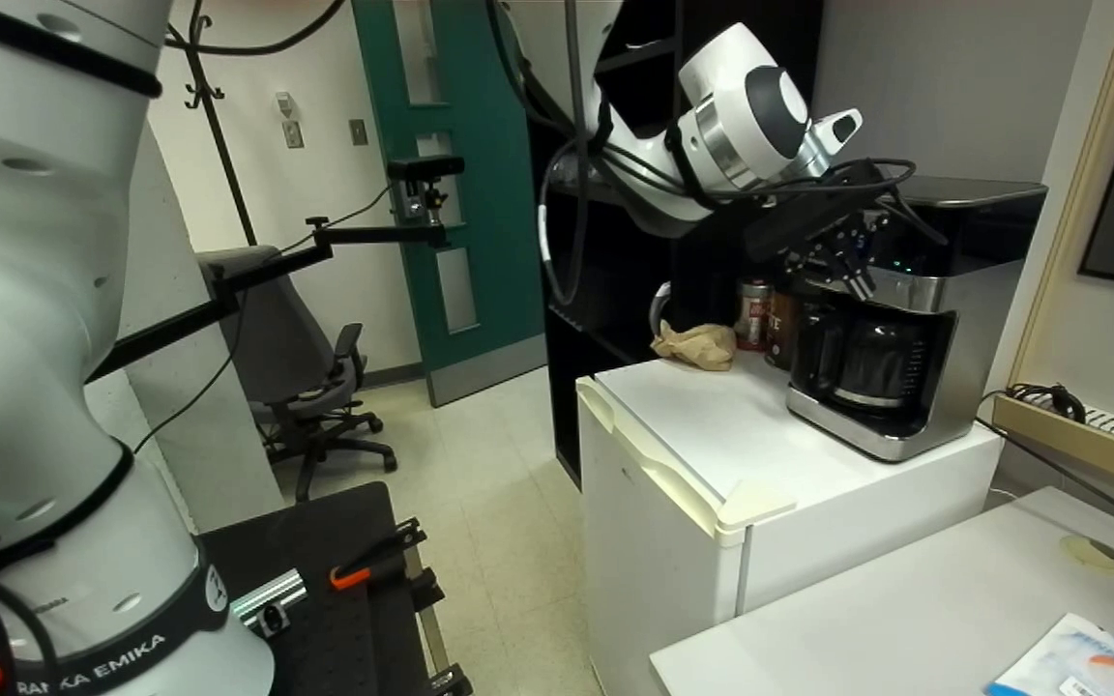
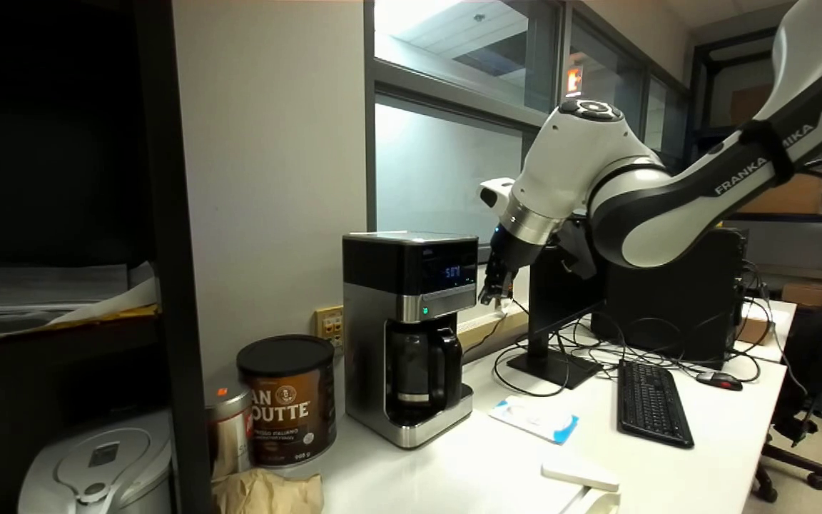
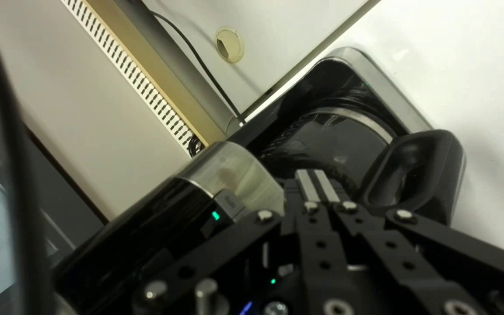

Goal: Press a button on the coffeemaker.

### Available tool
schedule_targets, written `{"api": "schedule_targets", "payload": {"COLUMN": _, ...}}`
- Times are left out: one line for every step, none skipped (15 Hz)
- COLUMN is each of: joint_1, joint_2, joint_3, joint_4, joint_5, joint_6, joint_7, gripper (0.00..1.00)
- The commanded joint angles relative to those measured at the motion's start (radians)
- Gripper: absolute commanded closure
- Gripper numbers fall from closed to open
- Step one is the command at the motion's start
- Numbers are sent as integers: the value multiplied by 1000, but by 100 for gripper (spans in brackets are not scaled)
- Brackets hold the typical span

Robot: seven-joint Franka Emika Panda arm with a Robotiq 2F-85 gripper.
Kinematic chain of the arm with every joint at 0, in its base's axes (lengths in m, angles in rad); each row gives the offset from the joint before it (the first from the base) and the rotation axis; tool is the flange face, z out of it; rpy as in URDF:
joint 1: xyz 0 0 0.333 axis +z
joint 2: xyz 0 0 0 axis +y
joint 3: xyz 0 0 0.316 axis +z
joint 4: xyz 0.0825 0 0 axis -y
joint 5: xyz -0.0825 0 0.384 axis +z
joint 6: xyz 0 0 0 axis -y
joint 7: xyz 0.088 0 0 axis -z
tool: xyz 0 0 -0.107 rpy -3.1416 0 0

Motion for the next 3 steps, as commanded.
{"api": "schedule_targets", "payload": {"joint_1": 2, "joint_2": -141, "joint_3": -4, "joint_4": -193, "joint_5": 46, "joint_6": 7, "joint_7": -66, "gripper": 100}}
{"api": "schedule_targets", "payload": {"joint_1": 0, "joint_2": -171, "joint_3": -2, "joint_4": -235, "joint_5": 51, "joint_6": 12, "joint_7": -73, "gripper": 100}}
{"api": "schedule_targets", "payload": {"joint_1": -1, "joint_2": -198, "joint_3": 0, "joint_4": -271, "joint_5": 57, "joint_6": 16, "joint_7": -81, "gripper": 100}}
